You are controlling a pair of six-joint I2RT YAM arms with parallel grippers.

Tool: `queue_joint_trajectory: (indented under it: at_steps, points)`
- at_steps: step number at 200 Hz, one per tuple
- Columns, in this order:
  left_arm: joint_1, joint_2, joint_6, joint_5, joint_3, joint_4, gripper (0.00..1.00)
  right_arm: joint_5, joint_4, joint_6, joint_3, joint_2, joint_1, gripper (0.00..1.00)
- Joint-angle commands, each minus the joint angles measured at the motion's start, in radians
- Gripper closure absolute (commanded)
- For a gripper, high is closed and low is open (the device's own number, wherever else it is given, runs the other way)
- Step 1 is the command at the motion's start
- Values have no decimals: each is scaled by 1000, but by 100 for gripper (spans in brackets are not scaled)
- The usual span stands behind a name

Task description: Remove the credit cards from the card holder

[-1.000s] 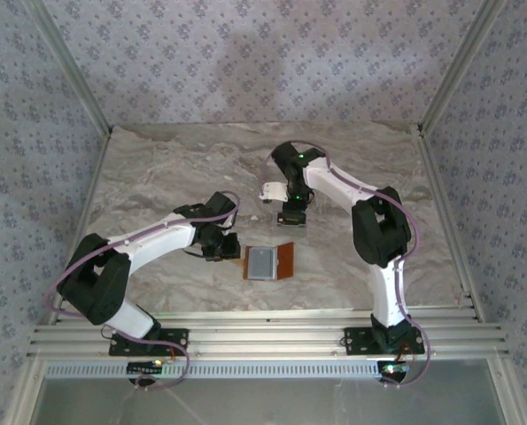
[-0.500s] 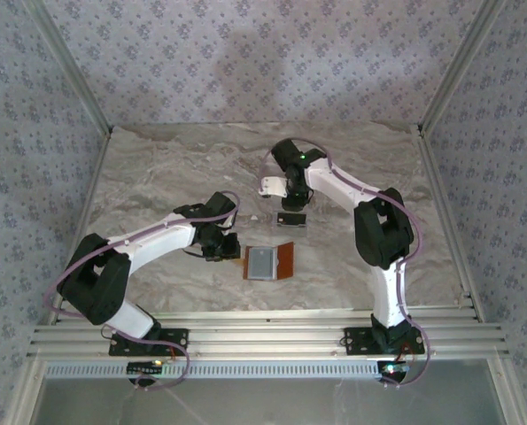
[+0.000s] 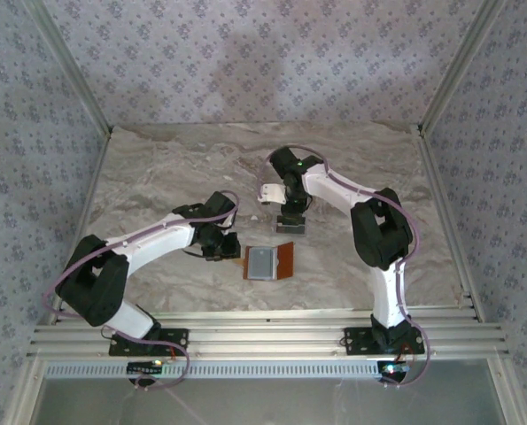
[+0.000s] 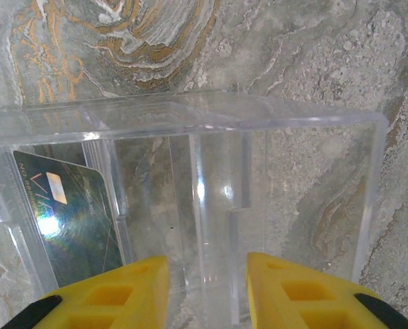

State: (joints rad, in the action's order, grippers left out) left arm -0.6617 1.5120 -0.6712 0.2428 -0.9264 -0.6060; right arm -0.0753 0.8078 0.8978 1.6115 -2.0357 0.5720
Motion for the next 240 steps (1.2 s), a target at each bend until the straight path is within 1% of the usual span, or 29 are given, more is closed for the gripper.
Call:
queue_joint_trajectory:
  at_steps: [1, 33, 56, 71, 90, 111, 141, 163, 191, 200, 212, 227, 240]
  points:
    - [2, -35, -4, 15, -2, -14, 80, -11, 7, -40, 6, 28, 8, 64]
    - [2, -32, -2, 14, -19, -11, 81, -8, -8, -109, 19, 88, 15, 63]
    - [1, -22, 1, 19, -39, -2, 82, 16, 4, -217, 24, 126, 26, 62]
    - [1, -13, 5, 25, -56, 2, 82, 37, 11, -334, 23, 153, 36, 61]
    - [1, 5, 8, 34, -78, 6, 83, 79, 16, -519, 27, 179, 52, 61]
    - [0, 30, 19, 47, -112, 0, 85, 169, -5, -719, -1, 220, 70, 60]
    - [-2, 40, 30, 51, -153, -18, 85, 256, -99, -1043, -129, 304, 88, 61]
    - [-7, 42, 30, 61, -174, -24, 85, 324, -192, -1283, -267, 371, 89, 66]
    - [-19, 69, 24, 75, -178, -12, 86, 390, -271, -1550, -409, 431, 99, 73]
    - [-25, 81, 22, 80, -175, -3, 87, 422, -303, -1602, -467, 445, 105, 73]
    - [-34, 98, 16, 82, -169, 9, 89, 447, -362, -1659, -528, 465, 119, 76]
    - [-46, 117, 8, 91, -161, 26, 89, 468, -440, -1719, -597, 490, 133, 78]
    - [-56, 130, 2, 96, -149, 41, 90, 470, -473, -1752, -637, 501, 146, 78]
